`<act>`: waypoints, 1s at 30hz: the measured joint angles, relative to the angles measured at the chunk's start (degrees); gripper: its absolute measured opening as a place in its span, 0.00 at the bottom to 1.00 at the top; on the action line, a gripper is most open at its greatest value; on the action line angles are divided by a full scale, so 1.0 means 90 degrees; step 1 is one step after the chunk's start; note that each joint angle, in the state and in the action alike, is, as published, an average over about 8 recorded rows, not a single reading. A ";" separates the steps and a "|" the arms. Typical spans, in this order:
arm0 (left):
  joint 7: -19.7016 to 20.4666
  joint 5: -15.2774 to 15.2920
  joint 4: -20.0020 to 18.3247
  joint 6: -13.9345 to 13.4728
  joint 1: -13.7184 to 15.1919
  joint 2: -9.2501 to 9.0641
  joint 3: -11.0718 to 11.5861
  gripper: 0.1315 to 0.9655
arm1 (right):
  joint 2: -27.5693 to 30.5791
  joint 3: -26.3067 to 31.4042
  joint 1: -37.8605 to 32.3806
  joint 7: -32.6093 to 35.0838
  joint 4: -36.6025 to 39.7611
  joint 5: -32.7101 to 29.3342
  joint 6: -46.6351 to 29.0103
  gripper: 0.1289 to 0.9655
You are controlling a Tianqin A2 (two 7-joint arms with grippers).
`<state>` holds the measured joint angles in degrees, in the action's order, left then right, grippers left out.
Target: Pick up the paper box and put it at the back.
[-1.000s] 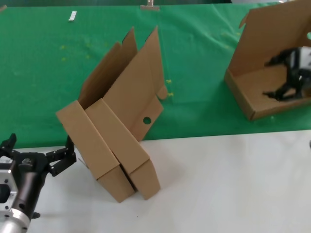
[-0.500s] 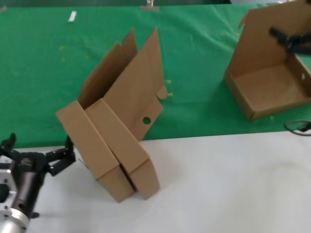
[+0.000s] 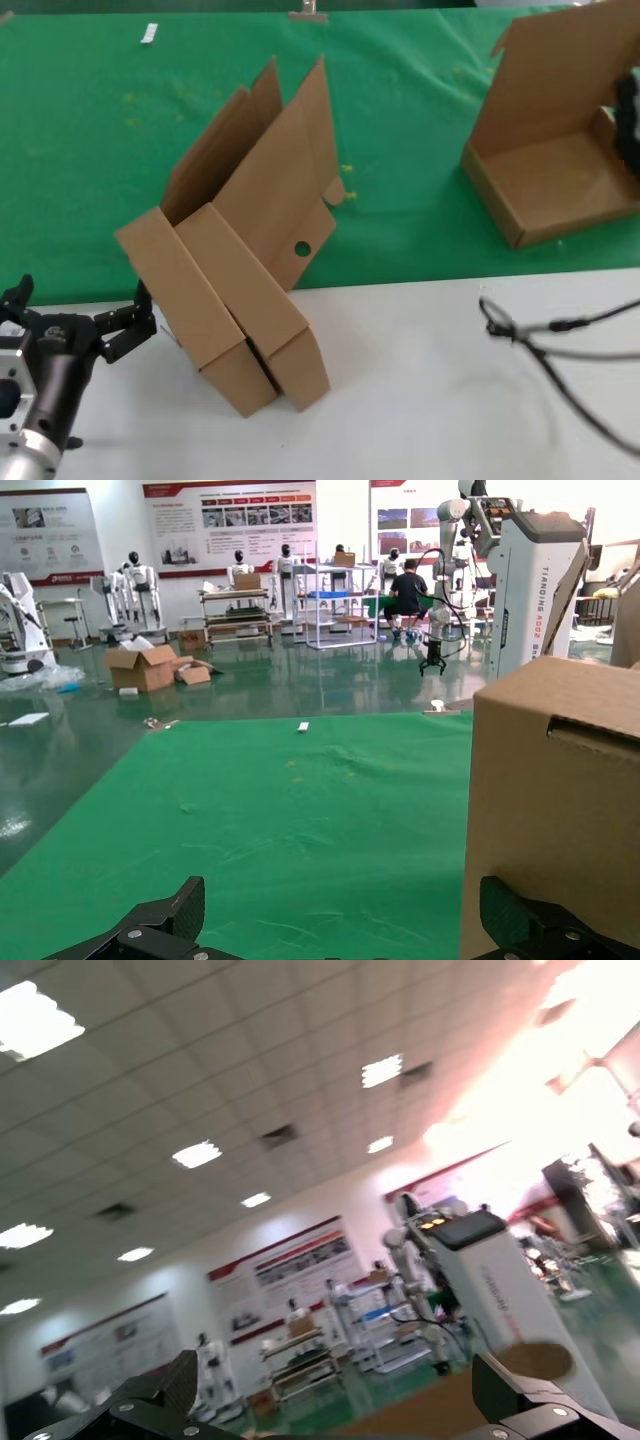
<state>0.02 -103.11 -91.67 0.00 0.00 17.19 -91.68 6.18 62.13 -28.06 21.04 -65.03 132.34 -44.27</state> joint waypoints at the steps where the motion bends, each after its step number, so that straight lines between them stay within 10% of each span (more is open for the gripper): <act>1: 0.0000 0.0000 0.0000 0.0000 0.0000 0.0000 0.0000 1.00 | -0.0134 0.0023 0.0230 0.0039 -0.0228 0.0149 0.0088 0.95; 30: 0.0000 -0.0001 0.0000 0.0000 0.0000 0.0000 0.0000 1.00 | 0.0085 0.1120 0.1508 -0.0583 -0.1449 -0.0585 0.1725 1.00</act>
<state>0.02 -103.12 -91.67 0.00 0.00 17.19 -91.68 6.95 72.21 -14.49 15.79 -78.08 127.07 -28.74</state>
